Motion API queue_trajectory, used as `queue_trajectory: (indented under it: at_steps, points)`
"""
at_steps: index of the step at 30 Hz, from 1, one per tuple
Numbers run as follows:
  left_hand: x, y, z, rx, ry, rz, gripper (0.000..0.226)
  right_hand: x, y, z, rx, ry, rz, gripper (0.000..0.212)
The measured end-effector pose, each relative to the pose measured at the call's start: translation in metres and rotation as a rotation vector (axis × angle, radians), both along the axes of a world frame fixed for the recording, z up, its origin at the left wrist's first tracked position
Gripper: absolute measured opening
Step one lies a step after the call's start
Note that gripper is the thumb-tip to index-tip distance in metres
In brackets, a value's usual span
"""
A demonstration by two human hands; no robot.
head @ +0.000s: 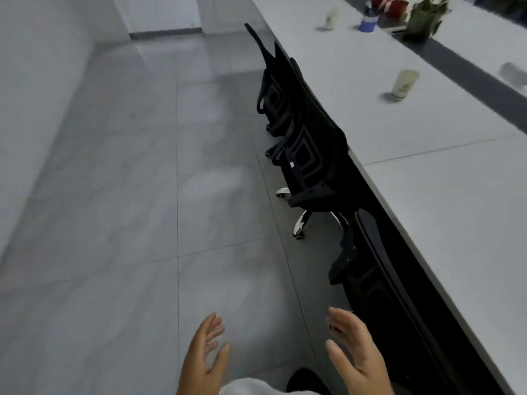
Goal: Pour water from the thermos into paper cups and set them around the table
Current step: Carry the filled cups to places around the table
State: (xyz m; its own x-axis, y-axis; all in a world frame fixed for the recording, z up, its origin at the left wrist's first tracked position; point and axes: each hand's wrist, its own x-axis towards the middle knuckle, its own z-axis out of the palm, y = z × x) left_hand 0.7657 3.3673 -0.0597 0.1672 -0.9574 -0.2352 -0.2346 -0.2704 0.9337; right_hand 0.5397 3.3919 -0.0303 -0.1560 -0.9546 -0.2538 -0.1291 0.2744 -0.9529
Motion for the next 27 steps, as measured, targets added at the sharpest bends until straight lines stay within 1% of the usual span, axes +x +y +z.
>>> queue_trajectory:
  at_steps: [2, 7, 10, 12, 15, 17, 20, 24, 27]
  points:
    - [0.018, -0.027, -0.011, 0.045, 0.019, 0.044, 0.053, 0.020, -0.026, -0.009, 0.054, -0.006, 0.000, 0.040]
    - [0.043, -0.117, -0.029, 0.048, 0.015, 0.093, 0.047, 0.035, -0.124, -0.031, 0.103, 0.012, -0.012, 0.044]
    - [0.053, -0.193, -0.030, 0.008, 0.005, 0.161, 0.046, 0.043, -0.213, -0.038, 0.086, 0.046, 0.040, 0.044]
    - [0.059, -0.248, -0.024, -0.009, 0.002, 0.202, 0.044, 0.052, -0.287, -0.036, 0.059, 0.057, 0.122, 0.042]
    - [0.071, -0.335, -0.002, -0.056, 0.013, 0.269, 0.038, 0.077, -0.396, -0.015, -0.038, 0.069, 0.254, 0.039]
    - [0.082, -0.386, 0.007, -0.092, -0.012, 0.282, 0.039, 0.092, -0.458, -0.003, -0.103, 0.073, 0.322, 0.039]
    - [0.104, -0.445, 0.009, -0.104, -0.038, 0.331, 0.039, 0.112, -0.532, -0.006, -0.111, 0.046, 0.337, 0.040]
    - [0.138, -0.519, -0.006, -0.054, -0.039, 0.406, 0.038, 0.148, -0.622, -0.024, -0.054, 0.013, 0.353, 0.041]
    - [0.169, -0.592, -0.014, -0.043, -0.037, 0.432, 0.037, 0.182, -0.698, -0.029, -0.047, 0.007, 0.364, 0.039]
